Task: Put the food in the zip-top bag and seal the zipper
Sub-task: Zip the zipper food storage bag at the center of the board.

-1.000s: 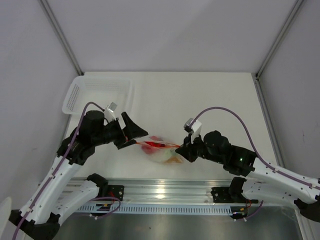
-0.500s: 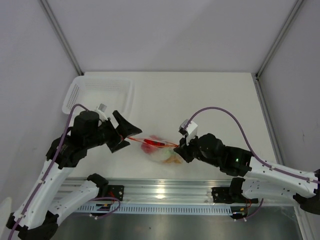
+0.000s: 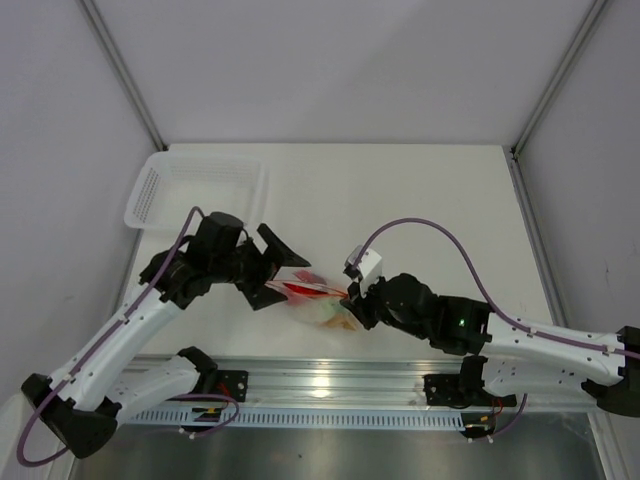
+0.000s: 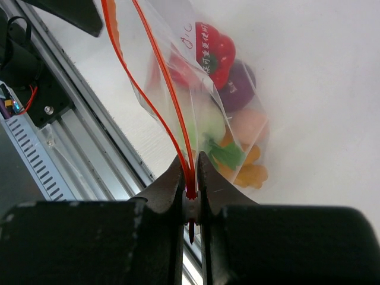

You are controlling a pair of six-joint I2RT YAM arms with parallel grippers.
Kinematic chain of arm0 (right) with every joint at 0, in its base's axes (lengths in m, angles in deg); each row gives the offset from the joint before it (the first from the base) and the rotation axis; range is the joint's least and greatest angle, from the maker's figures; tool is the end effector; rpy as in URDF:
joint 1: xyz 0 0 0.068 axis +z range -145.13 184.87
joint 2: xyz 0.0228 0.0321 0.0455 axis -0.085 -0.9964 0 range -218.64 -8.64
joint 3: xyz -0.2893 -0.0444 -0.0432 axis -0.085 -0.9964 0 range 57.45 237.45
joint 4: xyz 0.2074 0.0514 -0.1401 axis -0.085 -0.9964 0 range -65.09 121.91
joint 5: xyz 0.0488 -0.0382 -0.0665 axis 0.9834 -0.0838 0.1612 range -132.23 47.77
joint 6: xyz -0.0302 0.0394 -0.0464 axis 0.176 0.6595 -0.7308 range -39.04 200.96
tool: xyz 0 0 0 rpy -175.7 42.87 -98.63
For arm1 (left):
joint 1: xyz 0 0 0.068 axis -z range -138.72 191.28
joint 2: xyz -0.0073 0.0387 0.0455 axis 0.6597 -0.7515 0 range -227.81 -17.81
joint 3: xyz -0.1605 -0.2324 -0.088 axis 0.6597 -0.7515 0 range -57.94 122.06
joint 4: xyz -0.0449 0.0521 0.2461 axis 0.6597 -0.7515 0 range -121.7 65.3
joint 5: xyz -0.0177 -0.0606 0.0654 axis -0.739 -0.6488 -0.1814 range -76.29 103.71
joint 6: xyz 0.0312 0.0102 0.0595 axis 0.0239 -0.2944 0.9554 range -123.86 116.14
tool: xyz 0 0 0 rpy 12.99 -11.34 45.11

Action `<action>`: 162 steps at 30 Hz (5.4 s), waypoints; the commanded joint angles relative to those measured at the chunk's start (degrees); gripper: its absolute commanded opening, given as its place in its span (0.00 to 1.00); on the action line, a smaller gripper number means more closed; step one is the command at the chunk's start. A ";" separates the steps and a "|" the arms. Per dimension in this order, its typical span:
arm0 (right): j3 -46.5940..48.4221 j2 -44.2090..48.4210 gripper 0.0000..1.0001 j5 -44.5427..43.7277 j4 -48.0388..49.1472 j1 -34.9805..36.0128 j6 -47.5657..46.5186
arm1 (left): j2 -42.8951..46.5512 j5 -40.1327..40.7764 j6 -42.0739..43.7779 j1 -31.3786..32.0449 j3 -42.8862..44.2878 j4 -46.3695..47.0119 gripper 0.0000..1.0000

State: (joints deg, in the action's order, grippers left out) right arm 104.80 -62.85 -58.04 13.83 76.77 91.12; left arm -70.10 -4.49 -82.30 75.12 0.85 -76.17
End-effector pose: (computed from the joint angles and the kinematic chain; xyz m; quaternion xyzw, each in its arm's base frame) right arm 0.0795 0.1955 0.3246 -0.3650 0.7547 0.2621 0.4779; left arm 0.1263 -0.1052 0.3388 -0.2900 0.8669 -0.3954 0.0893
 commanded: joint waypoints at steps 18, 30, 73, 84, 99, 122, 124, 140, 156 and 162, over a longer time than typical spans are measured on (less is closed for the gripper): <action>2.83 1.48 0.29 -3.07 -0.54 1.75 -3.74 | -11.96 -12.13 -4.54 2.01 -7.29 21.85 0.01; -5.60 20.72 0.66 0.60 -4.06 1.75 2.50 | -8.18 -10.46 -8.22 -2.20 -3.42 15.87 0.01; -22.31 10.89 0.22 9.66 33.82 -9.76 3.73 | -7.12 -12.39 -12.44 -3.52 -5.70 18.59 0.01; -17.56 12.99 0.00 11.07 26.79 -9.85 7.69 | -2.48 -8.80 -7.27 -3.61 -10.00 28.18 0.56; -11.41 12.12 0.00 14.67 12.13 -11.16 9.71 | 18.70 3.34 17.14 -3.08 -15.80 31.05 0.84; 3.09 4.48 0.00 25.56 -2.39 -14.06 14.01 | 6.60 -15.99 52.95 -1.85 -1.48 33.71 0.86; 3.97 3.25 0.00 26.97 -2.74 -15.03 14.37 | 4.93 -16.43 52.77 -1.85 -1.04 33.88 0.86; 3.98 0.43 0.00 33.04 -0.20 -16.09 15.51 | 1.84 -19.41 54.97 -2.03 0.98 31.77 0.83; 3.71 1.83 0.00 38.75 1.04 -16.09 17.01 | 0.87 -28.74 66.89 5.17 -2.44 41.70 0.68; 2.75 1.83 0.00 39.89 1.82 -16.00 16.92 | 3.00 -31.35 71.48 5.27 -7.11 48.83 0.65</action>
State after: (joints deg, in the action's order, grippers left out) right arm 106.90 -61.98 -20.43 12.60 60.88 107.53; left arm -66.43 -31.59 -16.68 80.02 -5.49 -33.22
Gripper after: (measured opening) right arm 0.003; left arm 0.663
